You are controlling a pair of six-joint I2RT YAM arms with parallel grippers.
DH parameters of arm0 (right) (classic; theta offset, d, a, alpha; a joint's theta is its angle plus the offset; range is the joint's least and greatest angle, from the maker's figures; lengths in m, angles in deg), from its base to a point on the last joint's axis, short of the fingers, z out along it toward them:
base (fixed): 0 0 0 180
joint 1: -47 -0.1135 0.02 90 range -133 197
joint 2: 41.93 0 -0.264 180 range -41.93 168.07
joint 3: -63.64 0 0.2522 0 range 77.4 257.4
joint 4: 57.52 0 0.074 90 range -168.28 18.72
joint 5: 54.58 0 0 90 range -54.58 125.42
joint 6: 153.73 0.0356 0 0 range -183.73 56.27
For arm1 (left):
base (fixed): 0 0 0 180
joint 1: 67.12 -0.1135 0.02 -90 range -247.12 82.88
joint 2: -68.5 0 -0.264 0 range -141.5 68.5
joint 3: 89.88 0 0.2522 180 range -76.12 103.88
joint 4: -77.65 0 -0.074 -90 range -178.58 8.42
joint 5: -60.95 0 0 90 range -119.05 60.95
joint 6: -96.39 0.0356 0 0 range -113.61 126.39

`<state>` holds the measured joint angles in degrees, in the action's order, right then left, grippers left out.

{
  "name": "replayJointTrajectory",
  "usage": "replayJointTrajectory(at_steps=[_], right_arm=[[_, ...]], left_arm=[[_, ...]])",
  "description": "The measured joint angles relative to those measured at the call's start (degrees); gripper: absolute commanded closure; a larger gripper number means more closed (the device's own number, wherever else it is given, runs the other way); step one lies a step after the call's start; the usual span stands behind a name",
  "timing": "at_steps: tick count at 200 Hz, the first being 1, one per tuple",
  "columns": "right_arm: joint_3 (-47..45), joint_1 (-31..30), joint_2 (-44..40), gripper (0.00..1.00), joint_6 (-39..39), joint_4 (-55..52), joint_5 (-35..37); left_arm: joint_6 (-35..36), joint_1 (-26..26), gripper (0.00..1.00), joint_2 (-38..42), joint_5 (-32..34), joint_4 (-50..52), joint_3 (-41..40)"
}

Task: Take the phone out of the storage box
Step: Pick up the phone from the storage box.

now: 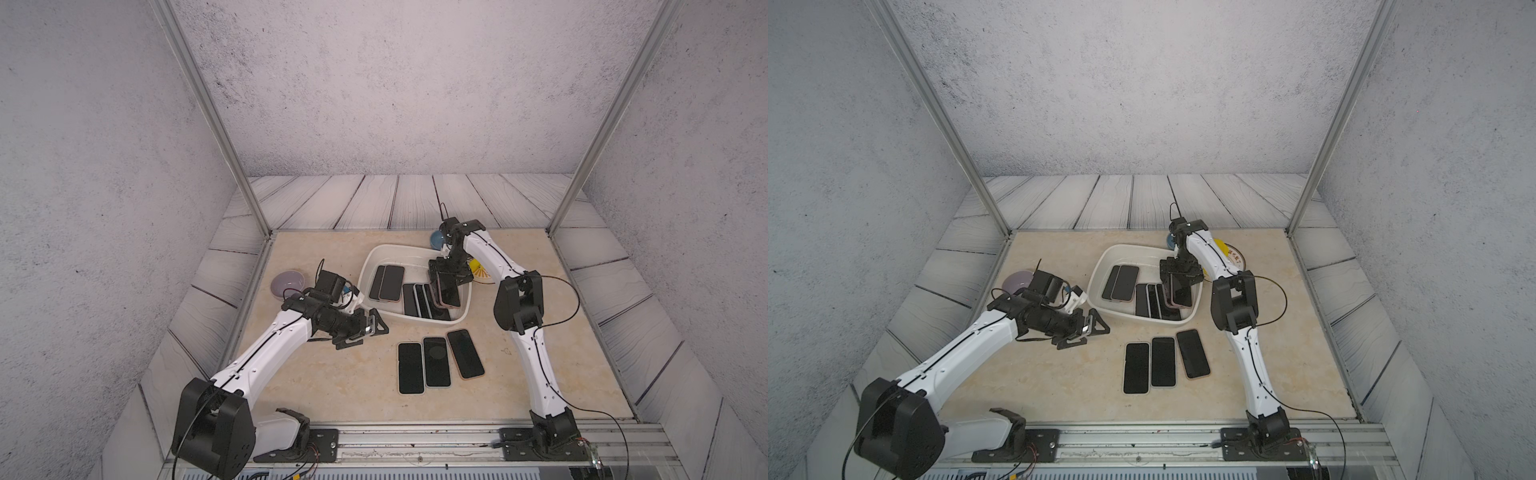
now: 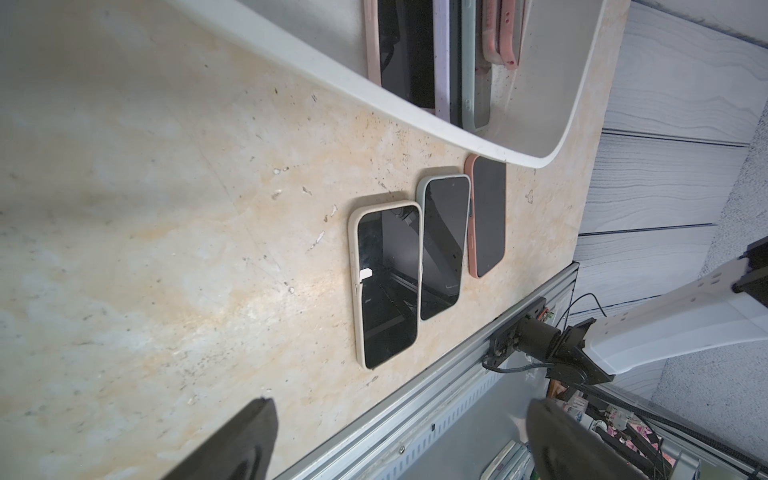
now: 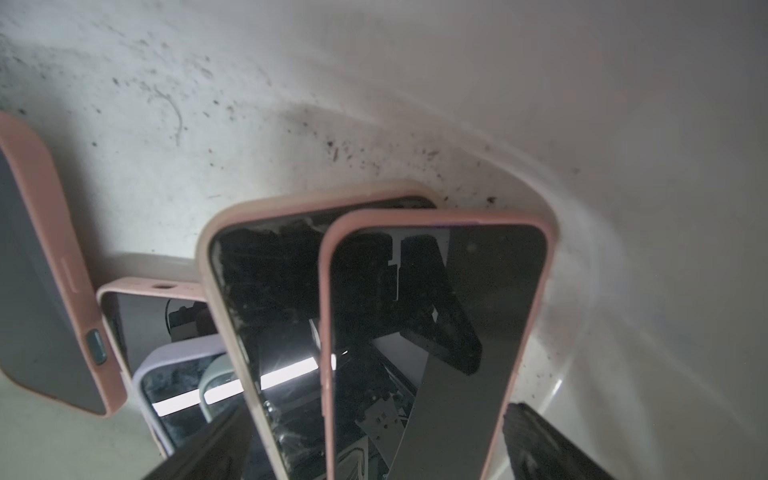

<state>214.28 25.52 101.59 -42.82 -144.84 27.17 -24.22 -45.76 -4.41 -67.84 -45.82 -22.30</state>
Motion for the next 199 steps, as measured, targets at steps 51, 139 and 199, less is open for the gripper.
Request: replayJointTrajectory(at_steps=[51, 139, 199], right_arm=[[1.25, -0.15, 1.01, 0.07, 0.28, -0.59, 2.38], [3.48, -0.11, 2.89, 0.35, -1.16, -2.49, 5.14], [4.33, -0.72, 3.26, 0.48, -2.12, -2.80, 4.50]], left_arm=[[1.09, -0.33, 0.00, -0.74, -0.02, 0.66, 0.00], [2.19, -0.52, 0.00, -0.76, -0.02, 1.86, 0.00], [2.12, -0.72, 0.00, -0.76, -0.02, 1.84, 0.00]])
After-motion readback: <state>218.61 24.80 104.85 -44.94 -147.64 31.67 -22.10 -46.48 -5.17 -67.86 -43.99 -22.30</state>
